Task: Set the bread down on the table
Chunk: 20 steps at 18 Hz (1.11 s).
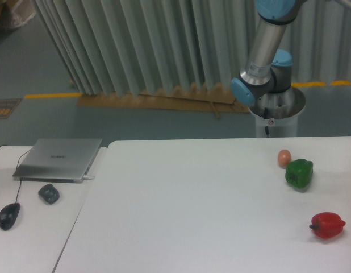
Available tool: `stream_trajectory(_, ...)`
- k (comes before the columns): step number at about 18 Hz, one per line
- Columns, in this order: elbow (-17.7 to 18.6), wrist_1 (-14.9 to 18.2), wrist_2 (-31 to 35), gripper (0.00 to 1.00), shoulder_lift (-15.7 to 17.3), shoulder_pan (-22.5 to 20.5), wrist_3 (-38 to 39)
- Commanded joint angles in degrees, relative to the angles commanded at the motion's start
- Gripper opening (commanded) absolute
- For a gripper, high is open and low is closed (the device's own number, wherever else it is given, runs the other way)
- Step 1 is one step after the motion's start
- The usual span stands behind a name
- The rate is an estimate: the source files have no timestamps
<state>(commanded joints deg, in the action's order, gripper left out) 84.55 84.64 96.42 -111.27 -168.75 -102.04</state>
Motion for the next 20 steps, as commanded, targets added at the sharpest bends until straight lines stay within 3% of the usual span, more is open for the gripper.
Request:
stream_trajectory(6, -0.7, 2.2, -7.7, 0.45, 1.1, 0.1, 1.2)
stream_trajectory(10, -1.0, 4.1, -9.0, 0.45, 2.4, 2.1, 4.7)
stream_trajectory(16, -1.1, 3.4, -11.1, 0.45, 2.3, 5.7, 17.5)
stream_trajectory(20, -1.0, 0.7, -11.6, 0.44, 2.0, 8.2, 26.6)
